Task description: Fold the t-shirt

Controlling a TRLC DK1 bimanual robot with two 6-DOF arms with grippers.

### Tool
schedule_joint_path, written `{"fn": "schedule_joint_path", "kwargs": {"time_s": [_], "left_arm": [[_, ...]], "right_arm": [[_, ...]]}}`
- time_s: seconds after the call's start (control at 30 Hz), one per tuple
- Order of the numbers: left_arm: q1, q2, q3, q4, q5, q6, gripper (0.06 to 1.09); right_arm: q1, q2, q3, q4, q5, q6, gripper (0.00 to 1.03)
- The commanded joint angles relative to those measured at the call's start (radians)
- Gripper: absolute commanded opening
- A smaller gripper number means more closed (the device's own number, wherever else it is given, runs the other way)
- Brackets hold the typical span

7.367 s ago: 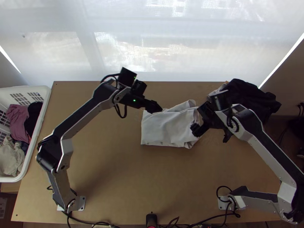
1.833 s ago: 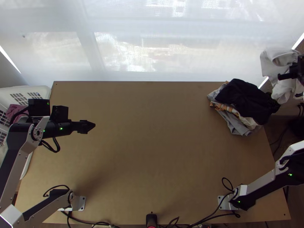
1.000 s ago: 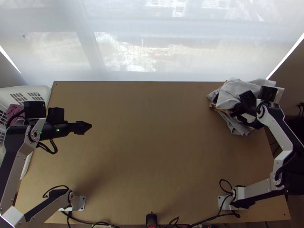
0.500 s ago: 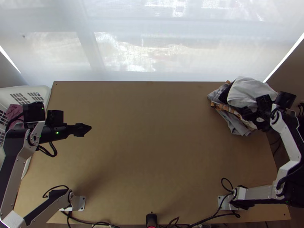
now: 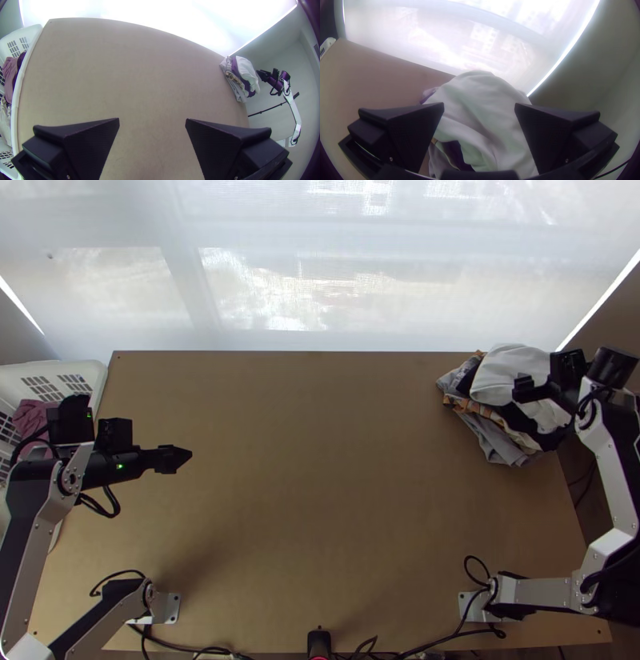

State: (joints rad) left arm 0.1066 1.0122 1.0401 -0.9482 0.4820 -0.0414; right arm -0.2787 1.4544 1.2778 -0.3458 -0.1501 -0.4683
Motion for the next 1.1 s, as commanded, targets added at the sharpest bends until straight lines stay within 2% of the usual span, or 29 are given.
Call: {"fn": "schedule_joint_path", "kwargs": {"time_s": [0.0, 0.17, 0.37, 0.63, 0.77, 1.07], "left_arm": [[0.002, -0.027, -0.015, -0.029, 0.0, 0.0, 1.03], [0.015, -0.044, -0.018, -0.066, -0.002, 0.009, 1.03], [0.019, -0.047, 0.006, -0.095, -0.005, 0.012, 1.03], [0.018, -0.052, 0.021, -0.119, -0.003, 0.012, 1.03], [0.015, -0.054, 0.029, -0.123, -0.003, 0.011, 1.03], [0.016, -0.086, 0.051, -0.084, -0.008, 0.003, 1.03]], "right_arm": [[0.05, 0.175, 0.071, 0.074, -0.002, 0.056, 0.98], [0.044, 0.311, 0.02, 0.096, 0.003, 0.077, 0.98], [0.027, 0.382, -0.163, 0.235, 0.009, 0.076, 0.98], [-0.019, 0.477, -0.193, 0.265, 0.015, 0.076, 0.98], [-0.025, 0.4, -0.198, 0.26, 0.014, 0.089, 0.98], [0.004, 0.077, -0.156, 0.208, 0.011, 0.152, 0.98]]}}
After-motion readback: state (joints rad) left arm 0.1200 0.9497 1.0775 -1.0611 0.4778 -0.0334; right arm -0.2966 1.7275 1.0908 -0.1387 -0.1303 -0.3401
